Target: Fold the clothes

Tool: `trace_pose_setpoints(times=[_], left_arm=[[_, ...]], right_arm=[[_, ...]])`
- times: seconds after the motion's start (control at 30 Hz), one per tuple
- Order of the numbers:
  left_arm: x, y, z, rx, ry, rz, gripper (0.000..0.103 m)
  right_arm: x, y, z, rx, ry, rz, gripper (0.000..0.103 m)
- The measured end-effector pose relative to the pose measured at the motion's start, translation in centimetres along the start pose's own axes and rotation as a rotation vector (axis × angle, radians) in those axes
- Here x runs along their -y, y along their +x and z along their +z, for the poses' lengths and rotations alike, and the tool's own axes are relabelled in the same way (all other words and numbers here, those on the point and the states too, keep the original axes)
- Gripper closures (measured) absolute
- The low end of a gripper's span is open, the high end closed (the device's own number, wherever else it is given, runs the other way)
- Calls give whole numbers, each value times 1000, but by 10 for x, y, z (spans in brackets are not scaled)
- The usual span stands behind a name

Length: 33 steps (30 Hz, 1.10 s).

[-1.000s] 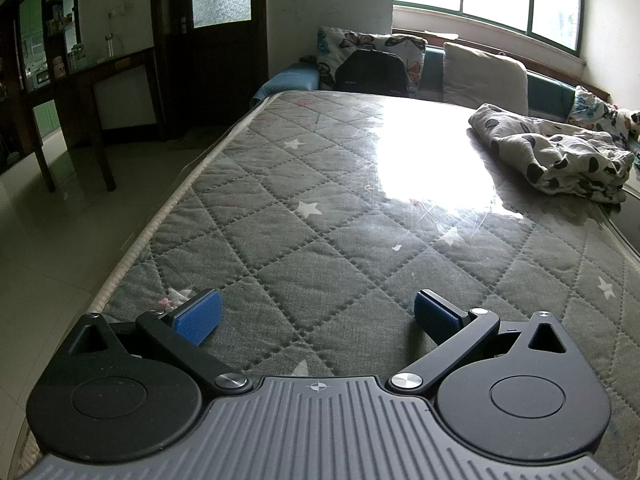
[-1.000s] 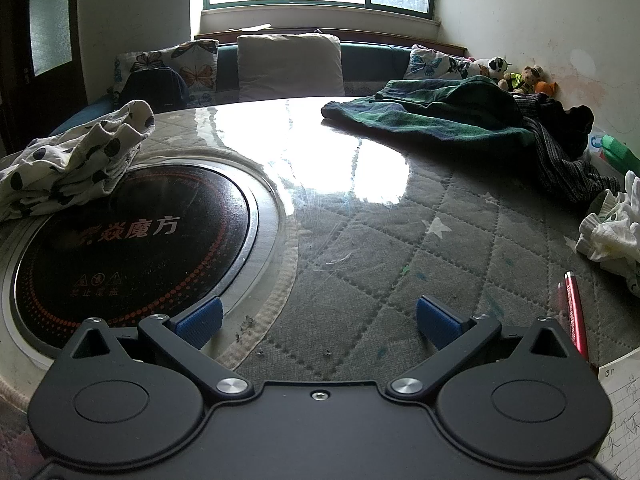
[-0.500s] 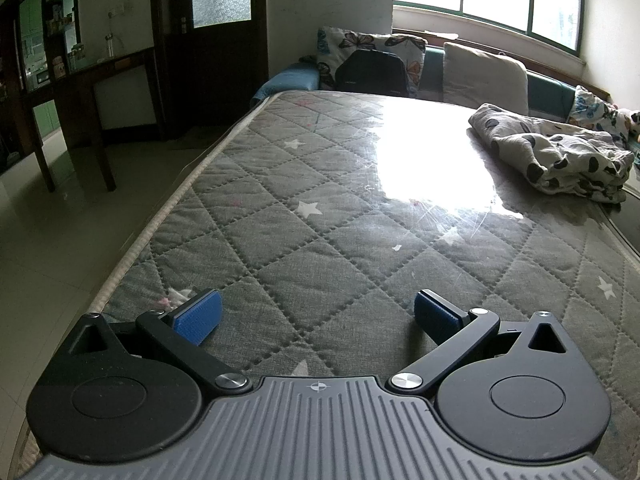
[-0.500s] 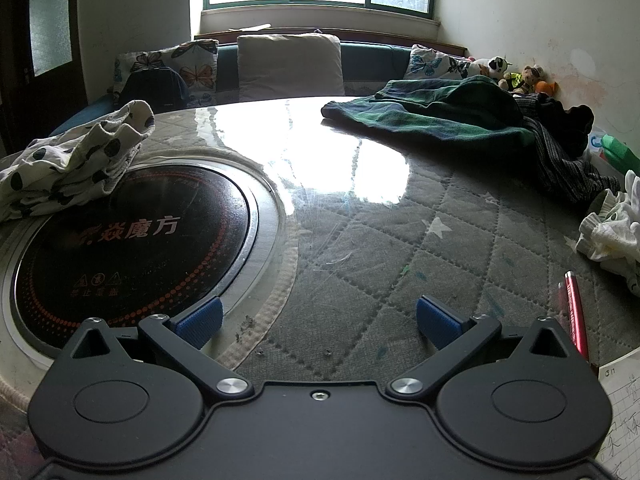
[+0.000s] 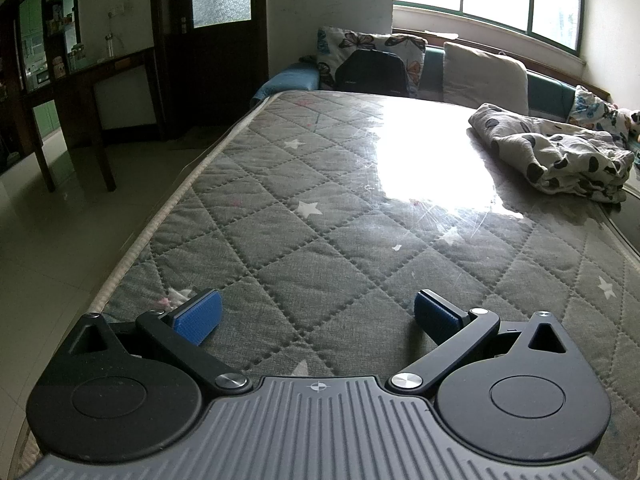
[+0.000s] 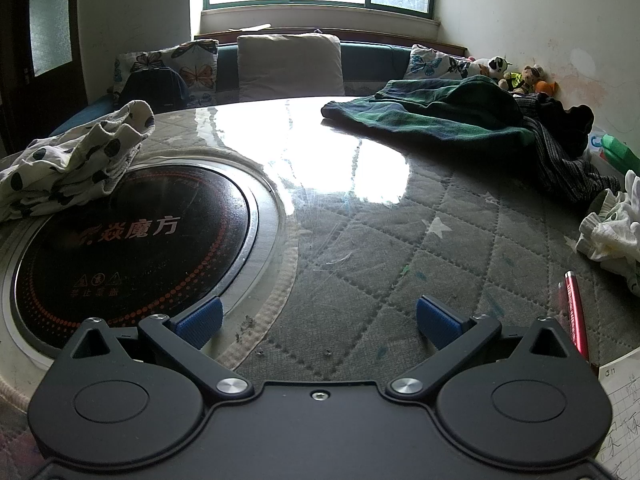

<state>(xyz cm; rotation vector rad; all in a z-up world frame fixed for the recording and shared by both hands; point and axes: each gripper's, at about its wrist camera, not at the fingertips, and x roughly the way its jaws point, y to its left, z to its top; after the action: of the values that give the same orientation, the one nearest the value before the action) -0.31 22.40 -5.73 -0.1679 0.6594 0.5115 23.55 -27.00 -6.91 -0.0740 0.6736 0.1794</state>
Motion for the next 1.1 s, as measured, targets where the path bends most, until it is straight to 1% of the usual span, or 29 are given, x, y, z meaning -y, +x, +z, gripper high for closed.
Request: trace_pose_setpoints(times=[1.1], left_arm=[[0,0,0,0,0,0,0]], right_arm=[[-1,0,-1,0,0,0,0]])
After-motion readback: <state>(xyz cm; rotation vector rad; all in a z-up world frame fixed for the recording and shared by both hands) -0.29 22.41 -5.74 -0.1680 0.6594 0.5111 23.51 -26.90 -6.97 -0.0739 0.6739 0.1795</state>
